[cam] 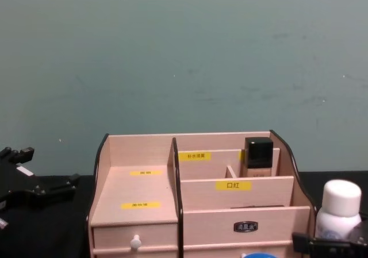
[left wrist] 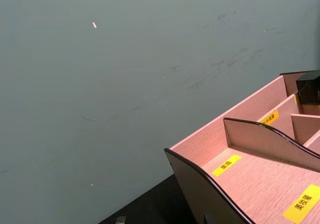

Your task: Pick up the facial cleanser and watermelon frost from the table and place them into the tiered storage box.

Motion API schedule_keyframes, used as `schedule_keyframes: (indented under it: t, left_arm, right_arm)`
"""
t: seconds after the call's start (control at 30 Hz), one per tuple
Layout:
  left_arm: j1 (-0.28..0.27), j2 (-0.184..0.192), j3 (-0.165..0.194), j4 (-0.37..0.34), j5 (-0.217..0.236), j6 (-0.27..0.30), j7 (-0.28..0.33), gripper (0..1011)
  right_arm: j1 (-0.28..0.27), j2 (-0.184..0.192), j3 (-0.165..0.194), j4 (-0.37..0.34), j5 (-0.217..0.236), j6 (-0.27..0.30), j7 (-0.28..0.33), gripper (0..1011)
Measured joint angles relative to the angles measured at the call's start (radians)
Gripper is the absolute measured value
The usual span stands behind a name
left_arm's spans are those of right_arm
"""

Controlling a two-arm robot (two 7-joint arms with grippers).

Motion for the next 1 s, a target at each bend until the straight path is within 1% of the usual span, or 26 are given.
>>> schedule_keyframes:
  t: [0.17, 0.2, 0.3, 0.5, 0.53, 0.6, 0.67, 1.0]
  left_arm:
    - [0.000, 0.000, 0.000, 0.000, 0.000, 0.000, 0.000, 1009]
    - [0.000, 0.000, 0.000, 0.000, 0.000, 0.000, 0.000, 1010]
    - [0.000, 0.000, 0.000, 0.000, 0.000, 0.000, 0.000, 1010]
    - [0.000, 0.000, 0.000, 0.000, 0.000, 0.000, 0.000, 1010]
    - [0.000, 0.000, 0.000, 0.000, 0.000, 0.000, 0.000, 1010]
    - [0.000, 0.000, 0.000, 0.000, 0.000, 0.000, 0.000, 1010]
    - [0.000, 0.000, 0.000, 0.000, 0.000, 0.000, 0.000, 1010]
    - [0.000, 0.000, 0.000, 0.000, 0.000, 0.000, 0.000, 1010]
  right_arm:
    - [0.000, 0.000, 0.001, -0.001, 0.000, 0.000, 0.000, 1000]
    - [-0.001, 0.000, 0.001, -0.001, 0.000, 0.000, 0.000, 966]
    - [-0.001, 0.001, 0.001, -0.001, 0.001, 0.000, 0.000, 928]
    - [-0.001, 0.001, 0.002, -0.001, 0.001, 0.000, -0.001, 748]
    - [-0.001, 0.001, 0.002, -0.002, 0.001, 0.000, -0.001, 732]
    - [-0.001, 0.001, 0.002, -0.002, 0.002, 0.000, -0.001, 652]
    - [-0.002, 0.001, 0.002, -0.002, 0.002, 0.001, -0.001, 615]
    - [-0.002, 0.001, 0.002, -0.002, 0.003, 0.001, -0.001, 607]
